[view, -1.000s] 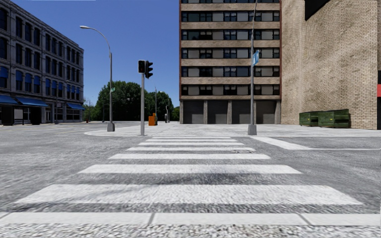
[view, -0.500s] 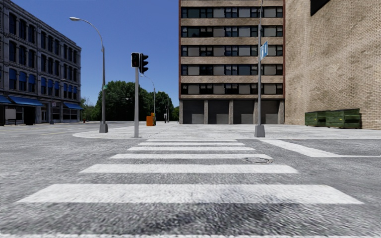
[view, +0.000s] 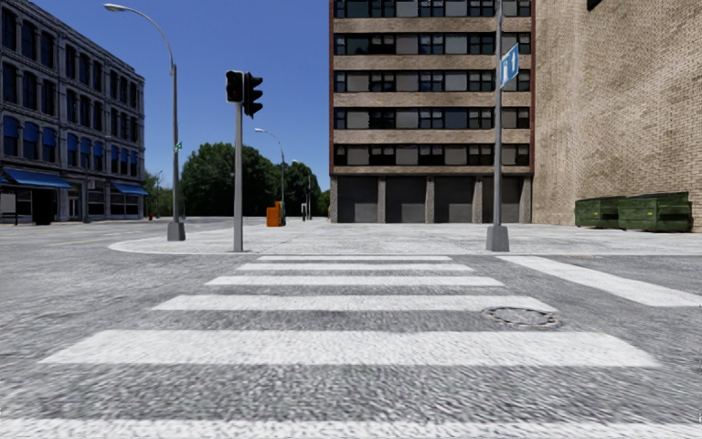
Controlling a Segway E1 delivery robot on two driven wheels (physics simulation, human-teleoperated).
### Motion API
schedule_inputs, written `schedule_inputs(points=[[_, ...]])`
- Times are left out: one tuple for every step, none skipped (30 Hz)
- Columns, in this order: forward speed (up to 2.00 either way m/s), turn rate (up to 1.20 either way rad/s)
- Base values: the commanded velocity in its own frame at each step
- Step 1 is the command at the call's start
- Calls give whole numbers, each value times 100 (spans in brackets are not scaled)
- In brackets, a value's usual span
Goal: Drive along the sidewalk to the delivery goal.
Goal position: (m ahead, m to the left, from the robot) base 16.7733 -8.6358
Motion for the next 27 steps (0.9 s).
schedule_inputs(points=[[200, 0], [200, 0], [200, 0], [200, 0], [200, 0], [200, 0], [200, 0], [200, 0], [200, 0], [200, 0], [200, 0], [200, 0], [200, 0], [200, 0], [200, 0], [200, 0], [200, 0], [200, 0], [200, 0], [200, 0], [200, 0], [200, 0], [200, 0], [200, 0], [200, 0], [200, 0], [200, 0]])
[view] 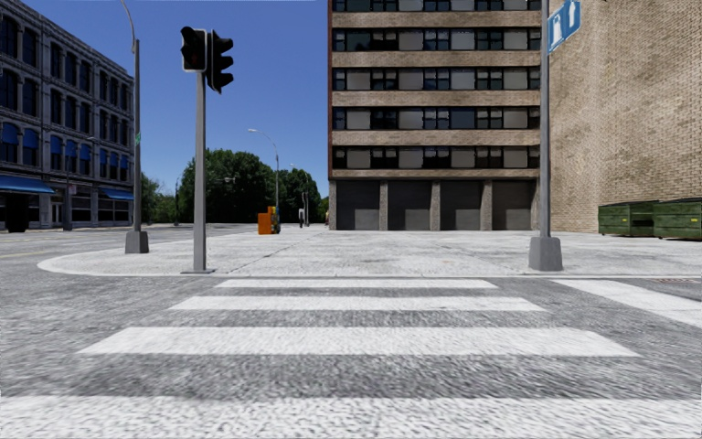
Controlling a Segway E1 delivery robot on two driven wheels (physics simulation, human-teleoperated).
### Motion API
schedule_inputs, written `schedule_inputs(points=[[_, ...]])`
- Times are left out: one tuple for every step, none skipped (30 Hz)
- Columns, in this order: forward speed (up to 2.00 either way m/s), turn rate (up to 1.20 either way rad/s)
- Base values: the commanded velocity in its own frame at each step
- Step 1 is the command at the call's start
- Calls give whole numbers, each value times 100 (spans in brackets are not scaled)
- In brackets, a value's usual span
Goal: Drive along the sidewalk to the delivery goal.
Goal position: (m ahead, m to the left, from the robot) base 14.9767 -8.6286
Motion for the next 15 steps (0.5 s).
schedule_inputs(points=[[200, 0], [200, 0], [200, 0], [200, 0], [200, 0], [200, 0], [200, 0], [200, 0], [200, 0], [200, 0], [200, 0], [200, 0], [200, 0], [200, 0], [200, 0]])
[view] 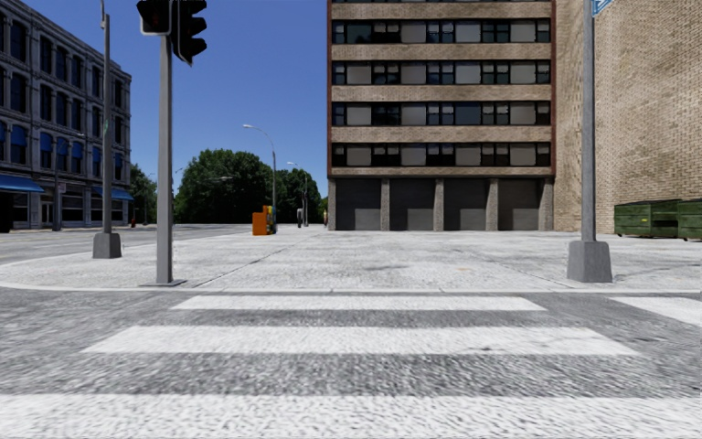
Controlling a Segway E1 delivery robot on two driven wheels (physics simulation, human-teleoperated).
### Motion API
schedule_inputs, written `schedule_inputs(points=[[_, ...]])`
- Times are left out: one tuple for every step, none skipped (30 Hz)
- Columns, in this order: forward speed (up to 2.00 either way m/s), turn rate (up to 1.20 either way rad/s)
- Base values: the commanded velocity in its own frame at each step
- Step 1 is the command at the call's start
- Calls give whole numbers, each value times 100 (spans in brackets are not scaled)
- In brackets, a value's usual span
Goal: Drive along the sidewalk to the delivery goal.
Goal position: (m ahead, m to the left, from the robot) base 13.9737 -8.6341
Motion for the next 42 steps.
schedule_inputs(points=[[200, 0], [200, 0], [200, 0], [200, 0], [200, 0], [200, 0], [200, 0], [200, 0], [200, 0], [200, 0], [200, 0], [200, 0], [200, 0], [200, 0], [200, 0], [200, 0], [200, 0], [200, 0], [200, 0], [200, 0], [200, 0], [200, 0], [200, 0], [200, 0], [200, 0], [200, 0], [200, 0], [200, 0], [200, -13], [200, -35], [200, -44], [200, -44], [200, -52], [200, -72], [200, -92], [200, -96], [200, -98], [200, -98], [200, -98], [200, -98], [200, -99], [200, -99]])
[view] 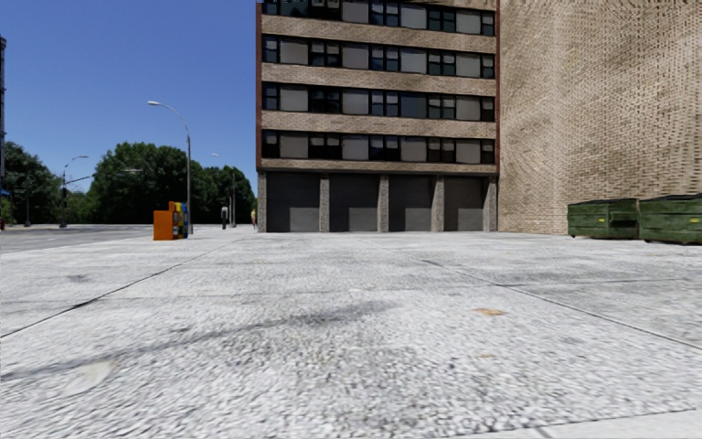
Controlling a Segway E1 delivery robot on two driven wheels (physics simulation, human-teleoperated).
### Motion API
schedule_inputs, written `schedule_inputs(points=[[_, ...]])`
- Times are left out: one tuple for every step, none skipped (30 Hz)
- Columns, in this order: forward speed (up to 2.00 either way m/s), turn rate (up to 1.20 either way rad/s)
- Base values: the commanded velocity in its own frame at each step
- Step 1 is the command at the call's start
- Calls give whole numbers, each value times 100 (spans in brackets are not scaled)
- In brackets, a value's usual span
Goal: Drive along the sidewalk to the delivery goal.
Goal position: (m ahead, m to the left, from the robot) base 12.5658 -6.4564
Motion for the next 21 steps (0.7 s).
schedule_inputs(points=[[200, -99], [200, -99], [200, -99], [200, -99], [200, -99], [200, -98], [200, -54], [200, -2], [200, 0], [200, 0], [200, 0], [200, 0], [200, 0], [200, 0], [200, 0], [200, 0], [200, 0], [200, 0], [200, 0], [200, 0], [200, 0]])
